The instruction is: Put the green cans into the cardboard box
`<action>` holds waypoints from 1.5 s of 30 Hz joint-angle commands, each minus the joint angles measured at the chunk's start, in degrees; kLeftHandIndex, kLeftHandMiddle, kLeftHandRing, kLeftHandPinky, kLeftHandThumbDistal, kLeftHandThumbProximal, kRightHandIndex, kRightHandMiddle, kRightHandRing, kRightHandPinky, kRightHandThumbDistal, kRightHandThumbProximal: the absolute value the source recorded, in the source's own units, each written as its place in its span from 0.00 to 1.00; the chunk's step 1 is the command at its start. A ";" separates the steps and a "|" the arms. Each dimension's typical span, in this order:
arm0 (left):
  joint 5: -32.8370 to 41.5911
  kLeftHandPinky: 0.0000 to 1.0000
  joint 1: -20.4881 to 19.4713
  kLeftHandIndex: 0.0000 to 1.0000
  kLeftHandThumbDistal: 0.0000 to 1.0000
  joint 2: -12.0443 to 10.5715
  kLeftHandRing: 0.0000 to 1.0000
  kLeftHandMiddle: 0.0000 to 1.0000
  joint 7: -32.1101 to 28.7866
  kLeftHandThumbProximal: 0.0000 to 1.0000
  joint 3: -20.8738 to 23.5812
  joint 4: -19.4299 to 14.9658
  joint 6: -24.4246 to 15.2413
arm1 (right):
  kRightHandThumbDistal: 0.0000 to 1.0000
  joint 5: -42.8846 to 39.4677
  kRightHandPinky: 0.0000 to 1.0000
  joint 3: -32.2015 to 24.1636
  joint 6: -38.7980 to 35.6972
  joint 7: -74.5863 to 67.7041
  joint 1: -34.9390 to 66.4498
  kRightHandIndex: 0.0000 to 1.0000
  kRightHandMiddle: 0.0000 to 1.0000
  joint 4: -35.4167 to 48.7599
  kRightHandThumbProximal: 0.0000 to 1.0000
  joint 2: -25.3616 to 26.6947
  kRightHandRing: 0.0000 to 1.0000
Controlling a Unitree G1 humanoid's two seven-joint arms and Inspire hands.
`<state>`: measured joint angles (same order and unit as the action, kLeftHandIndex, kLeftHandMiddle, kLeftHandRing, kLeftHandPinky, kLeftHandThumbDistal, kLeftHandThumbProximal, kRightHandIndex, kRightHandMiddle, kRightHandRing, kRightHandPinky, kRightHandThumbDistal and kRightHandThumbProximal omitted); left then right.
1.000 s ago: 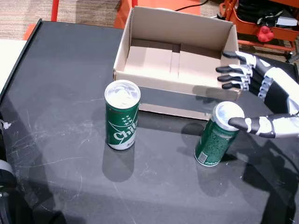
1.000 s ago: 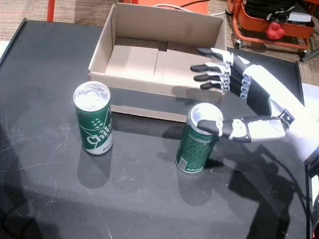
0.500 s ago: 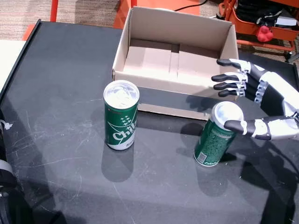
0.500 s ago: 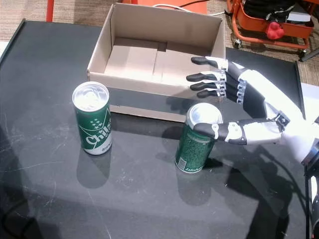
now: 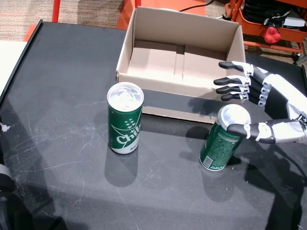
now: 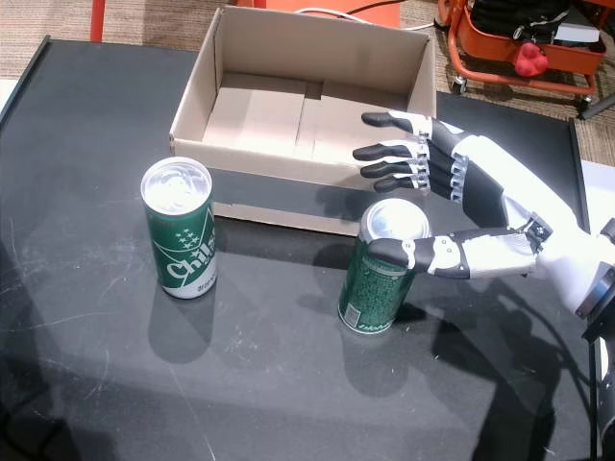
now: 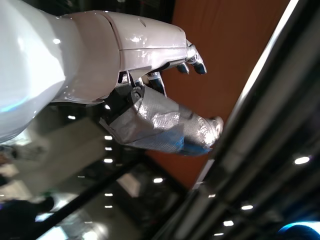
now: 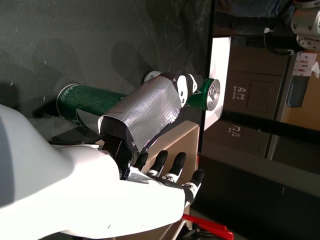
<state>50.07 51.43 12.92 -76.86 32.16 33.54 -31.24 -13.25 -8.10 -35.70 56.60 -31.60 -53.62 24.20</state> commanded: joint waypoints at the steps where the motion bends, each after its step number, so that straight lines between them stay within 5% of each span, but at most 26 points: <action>1: -1.51 0.93 -0.06 0.66 0.50 1.52 0.98 0.73 0.02 0.52 -0.58 0.60 -0.60 | 1.00 -0.25 0.92 -0.44 0.06 -0.37 0.96 0.81 0.79 0.31 0.75 0.13 0.81; 9: 0.26 0.92 -2.07 0.65 0.65 2.76 0.94 0.69 -0.34 0.44 -0.77 -2.51 3.87 | 1.00 -0.78 0.93 -0.59 -1.04 -1.46 3.61 0.83 0.80 2.66 0.73 -0.59 0.83; 13: -0.61 0.92 -2.09 0.63 0.58 2.05 0.94 0.70 0.02 0.49 -1.91 -4.63 3.84 | 1.00 -1.24 0.92 -0.80 -2.89 -1.33 3.94 0.81 0.78 3.22 0.69 -1.31 0.82; 23: -1.73 0.94 -4.69 0.66 0.70 -1.21 0.95 0.72 0.63 0.65 -3.40 -2.31 1.80 | 1.00 -2.06 0.92 -1.04 -6.86 -0.38 2.99 0.81 0.79 0.49 0.70 -3.41 0.82; 29: -2.59 0.93 -5.71 0.71 0.64 -1.95 0.92 0.72 2.55 0.63 -3.87 -0.92 1.88 | 1.00 -0.73 0.91 0.11 -7.14 -2.94 3.14 0.80 0.79 2.97 0.81 -4.36 0.82; 39: 0.35 0.87 -11.20 0.66 0.66 -1.58 0.88 0.69 2.26 0.62 -5.87 -8.88 9.79 | 1.00 0.26 0.90 0.63 -8.49 -5.99 1.88 0.77 0.78 0.64 0.77 -5.77 0.81; 45: -0.13 0.89 -11.96 0.66 0.68 -2.24 0.87 0.69 2.81 0.69 -6.12 -11.18 10.38 | 1.00 -0.14 0.89 0.38 -8.00 -5.55 0.70 0.77 0.78 -2.30 0.77 -5.92 0.81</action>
<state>50.27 40.42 10.93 -74.06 26.58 23.11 -21.26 -13.22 -7.45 -43.80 50.84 -30.71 -55.24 18.54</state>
